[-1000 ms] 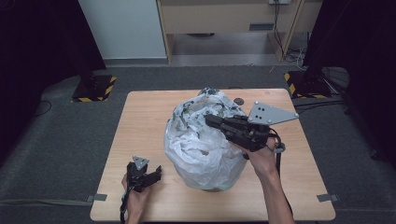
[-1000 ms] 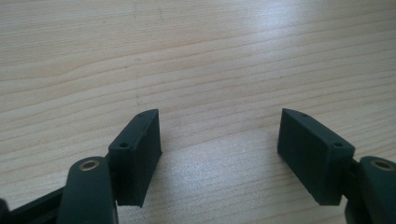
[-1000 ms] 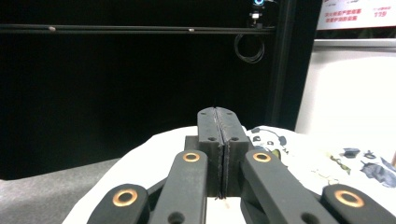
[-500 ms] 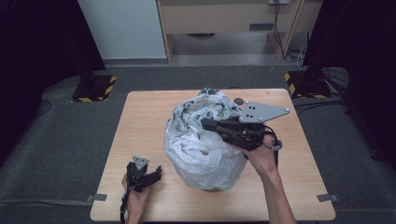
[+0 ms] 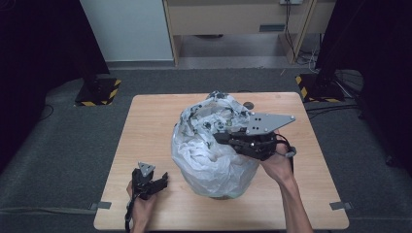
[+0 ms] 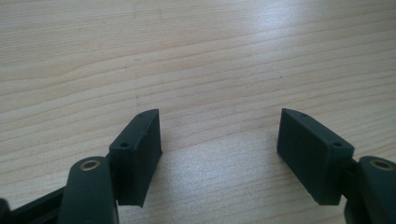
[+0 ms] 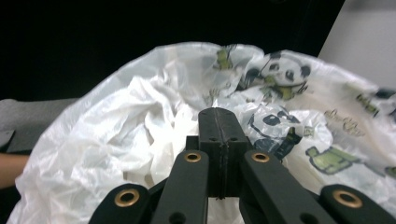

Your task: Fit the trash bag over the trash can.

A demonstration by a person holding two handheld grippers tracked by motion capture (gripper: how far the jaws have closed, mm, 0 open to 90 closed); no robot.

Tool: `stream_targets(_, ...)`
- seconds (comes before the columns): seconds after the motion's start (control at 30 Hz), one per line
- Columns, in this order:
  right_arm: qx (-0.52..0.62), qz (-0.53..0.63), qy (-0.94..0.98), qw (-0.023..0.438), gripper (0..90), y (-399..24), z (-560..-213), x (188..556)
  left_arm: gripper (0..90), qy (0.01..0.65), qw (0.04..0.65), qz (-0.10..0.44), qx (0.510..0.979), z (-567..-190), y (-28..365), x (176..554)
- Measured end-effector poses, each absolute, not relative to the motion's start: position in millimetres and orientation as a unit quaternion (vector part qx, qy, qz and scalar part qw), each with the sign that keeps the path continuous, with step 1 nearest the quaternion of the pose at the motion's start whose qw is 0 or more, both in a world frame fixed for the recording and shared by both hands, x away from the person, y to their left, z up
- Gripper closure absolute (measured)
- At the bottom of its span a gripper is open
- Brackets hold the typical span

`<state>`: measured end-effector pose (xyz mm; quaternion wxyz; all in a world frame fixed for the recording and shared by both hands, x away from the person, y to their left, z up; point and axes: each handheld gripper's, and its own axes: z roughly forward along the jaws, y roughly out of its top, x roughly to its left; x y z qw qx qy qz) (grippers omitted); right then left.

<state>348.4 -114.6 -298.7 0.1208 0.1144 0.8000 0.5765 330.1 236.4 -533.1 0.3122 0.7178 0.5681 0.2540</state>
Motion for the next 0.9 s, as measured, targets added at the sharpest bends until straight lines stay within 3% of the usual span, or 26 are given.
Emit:
stream_targets(0.6,0.133,0.520,0.840,0.079,90.0,-111.9,-323.1,358.6,30.4,0.567,0.312,0.254,0.718,-533.1,236.1,330.1)
stream_targets(0.9,0.135,0.585,0.793,0.099,90.0,-128.0,-305.3,356.0,30.4,0.568,0.313,0.254,0.718,-533.1,236.2,330.1)
